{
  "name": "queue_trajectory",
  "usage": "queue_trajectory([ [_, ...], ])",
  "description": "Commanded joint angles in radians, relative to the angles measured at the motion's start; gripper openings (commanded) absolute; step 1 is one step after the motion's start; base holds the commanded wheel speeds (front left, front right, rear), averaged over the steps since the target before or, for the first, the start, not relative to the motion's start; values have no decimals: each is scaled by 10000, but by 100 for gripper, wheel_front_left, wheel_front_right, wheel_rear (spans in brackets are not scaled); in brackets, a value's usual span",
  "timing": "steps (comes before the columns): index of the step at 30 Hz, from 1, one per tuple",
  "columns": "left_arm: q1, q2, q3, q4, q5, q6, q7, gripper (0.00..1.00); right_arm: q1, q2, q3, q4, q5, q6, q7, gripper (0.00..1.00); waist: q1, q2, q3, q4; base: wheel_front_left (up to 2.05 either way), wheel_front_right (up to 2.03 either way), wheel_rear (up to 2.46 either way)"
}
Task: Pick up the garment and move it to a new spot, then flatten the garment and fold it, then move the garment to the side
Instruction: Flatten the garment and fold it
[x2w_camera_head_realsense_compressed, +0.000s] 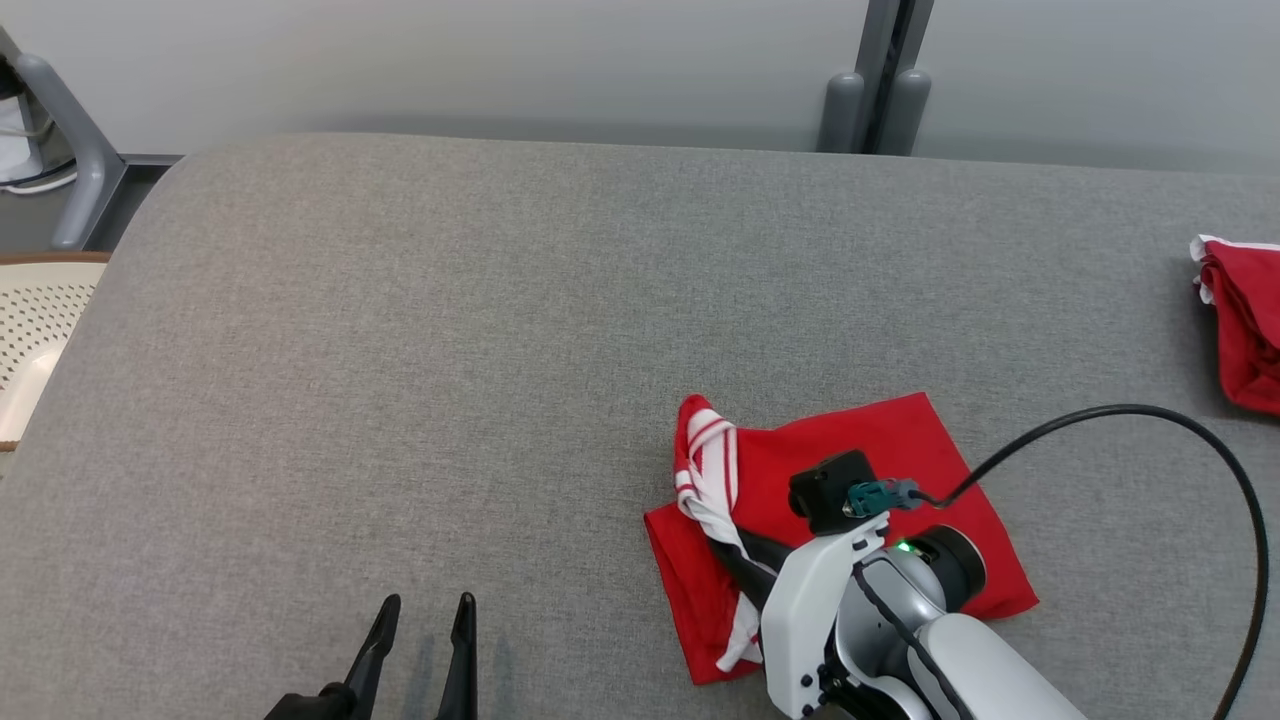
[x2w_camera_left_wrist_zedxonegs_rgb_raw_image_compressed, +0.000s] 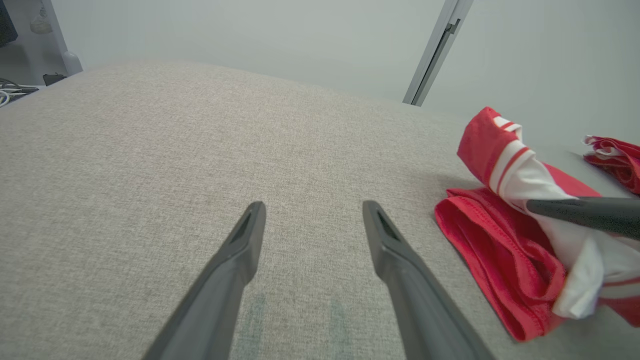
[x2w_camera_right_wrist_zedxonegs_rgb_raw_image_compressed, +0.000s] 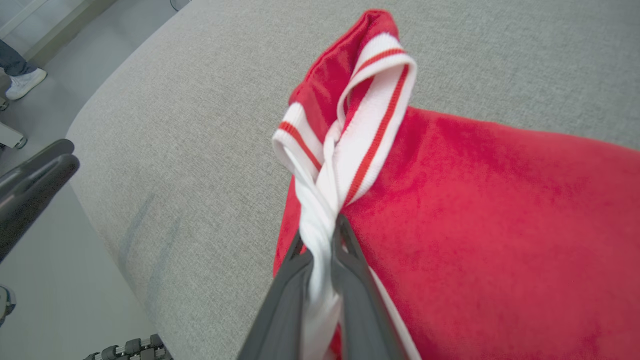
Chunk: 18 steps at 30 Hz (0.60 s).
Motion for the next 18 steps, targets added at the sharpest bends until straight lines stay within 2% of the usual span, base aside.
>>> queue_trajectory([
  [1, -41, 35, 34, 20, -25, 50, -13, 100, -107, 1, -40, -5, 50, 19, -172, 100, 0, 0, -19, -28, 0, 0, 0],
  [7, 167, 34, 312, 66, 83, 67, -14, 100, 387, -22, -551, -910, 233, 19, -1371, 100, 0, 0, -299, -252, 0, 0, 0],
  [9, 213, 34, 419, 14, 143, 65, -13, 100, 650, -324, -904, -1378, 53, 19, -1841, 100, 0, 0, -414, -365, 0, 0, 0],
  [14, 381, 35, 661, -175, 304, 4, -13, 100, 1533, -1094, -2314, -2263, -926, 20, -3642, 100, 0, 0, -676, -669, 0, 0, 0],
  [18, 414, 36, 826, -322, 512, -21, -13, 100, 2300, -1902, -3569, -1900, -2525, 19, -5365, 100, 0, 0, -947, -819, 0, 0, 0],
])
